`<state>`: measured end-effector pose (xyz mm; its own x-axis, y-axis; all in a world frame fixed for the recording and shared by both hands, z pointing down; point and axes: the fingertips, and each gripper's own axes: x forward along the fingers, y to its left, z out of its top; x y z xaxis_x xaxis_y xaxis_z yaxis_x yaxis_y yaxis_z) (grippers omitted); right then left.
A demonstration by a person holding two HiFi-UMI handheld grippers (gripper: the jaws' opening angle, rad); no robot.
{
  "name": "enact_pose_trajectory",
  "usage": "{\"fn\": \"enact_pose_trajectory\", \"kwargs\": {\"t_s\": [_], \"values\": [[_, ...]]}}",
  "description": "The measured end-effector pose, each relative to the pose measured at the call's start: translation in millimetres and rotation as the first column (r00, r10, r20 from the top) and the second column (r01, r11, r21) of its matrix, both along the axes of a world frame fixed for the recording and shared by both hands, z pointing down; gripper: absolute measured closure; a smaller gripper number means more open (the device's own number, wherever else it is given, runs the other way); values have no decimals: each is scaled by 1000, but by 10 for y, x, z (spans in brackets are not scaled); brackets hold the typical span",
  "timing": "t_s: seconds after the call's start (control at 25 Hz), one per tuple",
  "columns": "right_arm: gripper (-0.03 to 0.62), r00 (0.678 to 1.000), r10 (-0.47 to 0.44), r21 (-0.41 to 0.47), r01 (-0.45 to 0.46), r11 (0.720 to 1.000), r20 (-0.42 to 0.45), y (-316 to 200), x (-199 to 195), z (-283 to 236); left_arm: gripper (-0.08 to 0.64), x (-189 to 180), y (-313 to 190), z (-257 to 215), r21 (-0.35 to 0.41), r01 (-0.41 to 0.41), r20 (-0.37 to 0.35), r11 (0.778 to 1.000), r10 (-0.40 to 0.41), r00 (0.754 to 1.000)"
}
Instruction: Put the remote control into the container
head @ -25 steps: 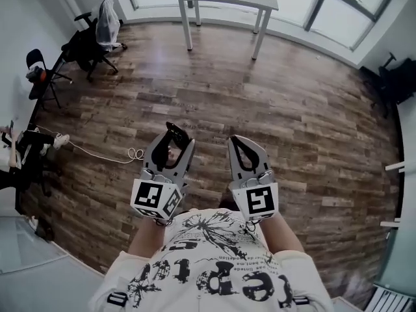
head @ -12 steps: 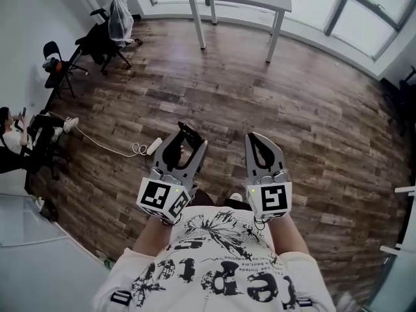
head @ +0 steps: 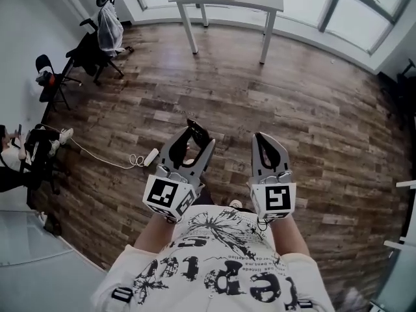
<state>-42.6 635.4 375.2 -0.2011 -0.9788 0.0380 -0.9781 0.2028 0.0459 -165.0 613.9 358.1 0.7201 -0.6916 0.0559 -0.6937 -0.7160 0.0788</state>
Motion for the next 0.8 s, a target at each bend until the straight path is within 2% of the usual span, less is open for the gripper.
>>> {"fn": "enact_pose_trajectory", "kwargs": {"t_s": [0.24,0.36,0.52,0.68,0.8], "values": [[591,992,102,-50,-106,993,-70,-607,58,25,311,101,-802,-92,2,-91,-55,996,91,994],[591,985,159,-57,-163,985,-64,-973,5,-10,311,75,-1245,-109,-5,-155,-57,988,154,986],[591,976,212,-76,-215,974,-51,-1502,-250,5,311,-154,-1860,-145,-7,-202,-50,979,201,978],[591,969,245,-94,-247,965,-32,-2039,-537,18,311,-470,-2425,-194,14,-210,-24,978,210,977],[591,967,254,-94,-255,962,-23,-2385,-764,38,311,-732,-2769,-126,-3,-208,-6,978,208,978]]}}
